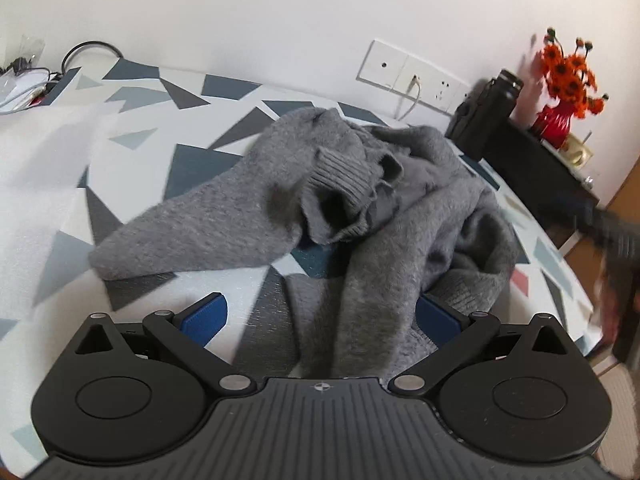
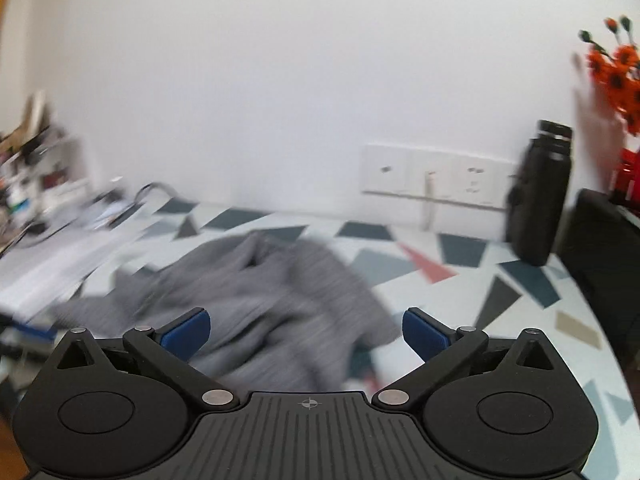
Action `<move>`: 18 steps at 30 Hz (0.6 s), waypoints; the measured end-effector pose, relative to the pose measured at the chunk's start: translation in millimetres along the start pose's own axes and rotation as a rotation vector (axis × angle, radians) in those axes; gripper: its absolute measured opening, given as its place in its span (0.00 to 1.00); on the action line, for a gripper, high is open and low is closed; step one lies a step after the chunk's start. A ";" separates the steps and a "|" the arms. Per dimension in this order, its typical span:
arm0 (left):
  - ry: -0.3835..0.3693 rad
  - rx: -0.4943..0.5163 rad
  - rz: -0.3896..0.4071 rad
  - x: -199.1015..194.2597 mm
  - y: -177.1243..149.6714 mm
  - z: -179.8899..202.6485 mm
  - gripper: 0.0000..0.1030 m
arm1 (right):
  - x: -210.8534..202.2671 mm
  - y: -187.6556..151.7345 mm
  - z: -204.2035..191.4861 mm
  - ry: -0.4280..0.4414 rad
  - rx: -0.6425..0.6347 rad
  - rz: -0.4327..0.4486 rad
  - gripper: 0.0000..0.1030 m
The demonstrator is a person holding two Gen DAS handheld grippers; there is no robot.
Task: Fold clothes
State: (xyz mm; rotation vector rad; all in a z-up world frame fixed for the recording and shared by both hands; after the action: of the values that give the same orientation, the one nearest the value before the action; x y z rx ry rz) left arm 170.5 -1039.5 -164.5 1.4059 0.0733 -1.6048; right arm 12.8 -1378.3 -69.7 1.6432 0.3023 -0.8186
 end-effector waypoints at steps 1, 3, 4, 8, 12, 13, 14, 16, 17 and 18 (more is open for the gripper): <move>-0.011 0.016 0.000 3.5 -1.7 7.6 0.99 | 4.0 7.3 6.1 -0.005 -0.001 0.003 0.99; -0.036 0.076 -0.002 11.0 -4.2 25.7 0.99 | 20.7 21.9 12.8 0.001 -0.027 -0.005 0.99; -0.036 0.107 0.001 14.8 -4.5 34.3 0.99 | 29.6 29.3 15.8 0.004 -0.042 -0.010 0.99; 0.003 0.209 0.036 29.2 -0.9 62.0 0.99 | 79.8 56.3 20.0 0.024 -0.029 -0.075 0.89; 0.030 0.203 0.048 43.0 6.5 63.4 0.99 | 136.9 69.3 10.5 0.008 -0.069 -0.148 0.78; 0.024 0.190 0.039 46.0 7.1 60.6 0.92 | 150.6 69.8 9.9 -0.001 -0.085 -0.170 0.74; 0.024 0.182 0.028 48.3 7.5 57.4 0.76 | 164.1 69.7 9.7 -0.009 -0.102 -0.194 0.57; 0.037 0.174 0.005 51.8 8.1 49.2 0.45 | 184.6 66.8 15.4 -0.011 -0.106 -0.253 0.25; 0.043 0.162 -0.005 52.9 9.3 41.9 0.35 | 191.3 64.7 20.2 -0.020 -0.093 -0.276 0.13; 0.031 0.136 -0.007 52.9 11.7 31.7 0.31 | 194.3 61.4 27.3 -0.032 -0.079 -0.288 0.09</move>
State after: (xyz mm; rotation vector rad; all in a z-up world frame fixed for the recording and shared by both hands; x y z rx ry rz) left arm 162.2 -1096.4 -189.7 1.5363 -0.0124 -1.6187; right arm 180.0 -1465.4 -151.7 1.5313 0.5511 -1.0344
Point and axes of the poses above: each gripper's, at about its wrist camera, not at the fingertips, and x roughly the way its jaws point, z to its right, y to its top, the point moved 3 cm from there along x, roughly the way its jaws point, and after that the axes turned 14 degrees about -z, right-handed, at the moved point
